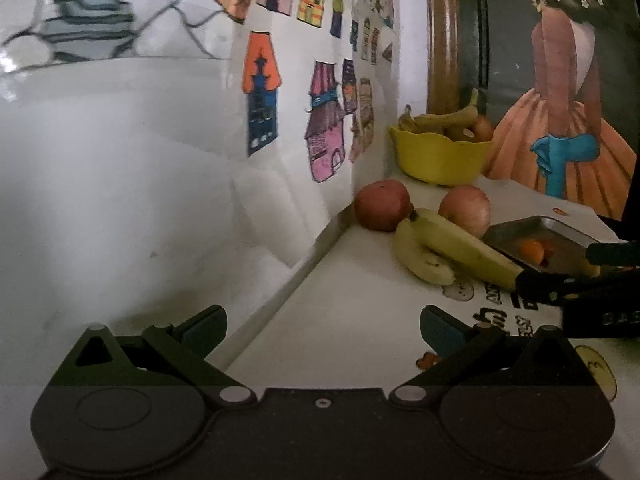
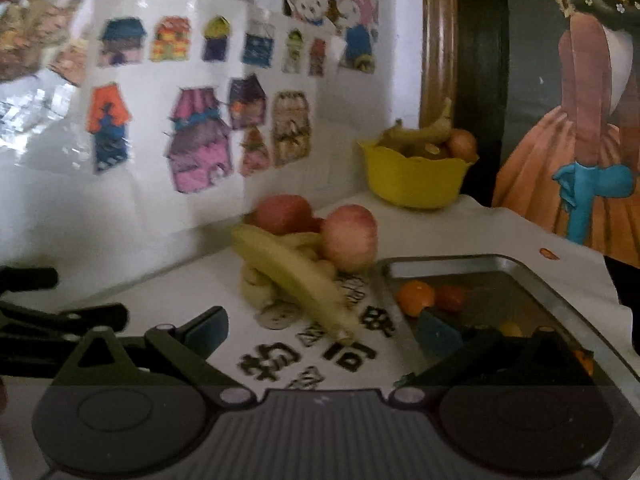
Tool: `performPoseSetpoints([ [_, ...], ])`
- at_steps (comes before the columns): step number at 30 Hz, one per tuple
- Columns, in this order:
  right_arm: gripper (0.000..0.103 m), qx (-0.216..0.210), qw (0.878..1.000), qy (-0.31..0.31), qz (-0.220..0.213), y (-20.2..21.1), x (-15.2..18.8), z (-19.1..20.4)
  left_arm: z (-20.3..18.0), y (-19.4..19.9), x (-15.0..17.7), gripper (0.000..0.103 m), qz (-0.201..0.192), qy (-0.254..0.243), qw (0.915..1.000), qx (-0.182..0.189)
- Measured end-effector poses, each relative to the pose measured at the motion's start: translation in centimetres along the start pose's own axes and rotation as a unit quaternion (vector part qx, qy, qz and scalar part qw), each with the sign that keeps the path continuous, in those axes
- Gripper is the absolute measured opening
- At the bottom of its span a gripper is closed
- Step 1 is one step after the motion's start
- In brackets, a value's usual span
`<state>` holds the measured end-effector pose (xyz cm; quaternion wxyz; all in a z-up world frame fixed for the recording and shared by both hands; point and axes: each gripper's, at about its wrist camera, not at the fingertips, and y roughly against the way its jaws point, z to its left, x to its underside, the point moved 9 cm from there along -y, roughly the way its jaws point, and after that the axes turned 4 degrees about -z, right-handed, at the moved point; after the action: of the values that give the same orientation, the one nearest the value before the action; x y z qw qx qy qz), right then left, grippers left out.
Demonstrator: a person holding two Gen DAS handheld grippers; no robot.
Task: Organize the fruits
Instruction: 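Move the left gripper toward one banana while the right gripper moves toward another banana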
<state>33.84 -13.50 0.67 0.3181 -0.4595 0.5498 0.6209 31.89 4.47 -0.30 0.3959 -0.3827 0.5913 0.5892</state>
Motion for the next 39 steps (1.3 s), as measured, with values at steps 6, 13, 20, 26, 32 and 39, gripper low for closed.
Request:
performPoseSetpoints([
  [6, 0.103, 0.025, 0.999, 0.026, 0.020, -2.9, -0.2, -0.8, -0.8, -2.2, -0.9, 0.102, 0.017, 0.002, 0.9998, 0.010],
  [13, 0.103, 0.060, 0.995, 0.082, 0.022, -4.9, -0.4, 0.1, -2.0, -4.4, -2.0, 0.102, 0.027, -0.008, 0.9995, 0.012],
  [20, 0.098, 0.055, 0.992, 0.107, 0.040, -6.5, -0.1, 0.4, -2.3, -5.1, -2.5, 0.102, 0.026, -0.002, 0.9995, 0.016],
  [26, 0.083, 0.036, 0.990, 0.124, 0.047, -7.8, 0.1, 1.3, -2.4, -5.7, -2.4, 0.102, 0.034, -0.004, 0.9993, 0.015],
  [32, 0.066, 0.022, 0.992, 0.109, 0.054, -8.4, 0.1, 1.1, -3.0, -6.1, -2.4, 0.102, 0.038, -0.005, 0.9991, 0.018],
  [39, 0.049, -0.007, 0.994, 0.092, 0.060, -8.5, 0.3, 1.4, -3.5, -5.7, -2.6, 0.102, 0.041, -0.010, 0.9988, 0.024],
])
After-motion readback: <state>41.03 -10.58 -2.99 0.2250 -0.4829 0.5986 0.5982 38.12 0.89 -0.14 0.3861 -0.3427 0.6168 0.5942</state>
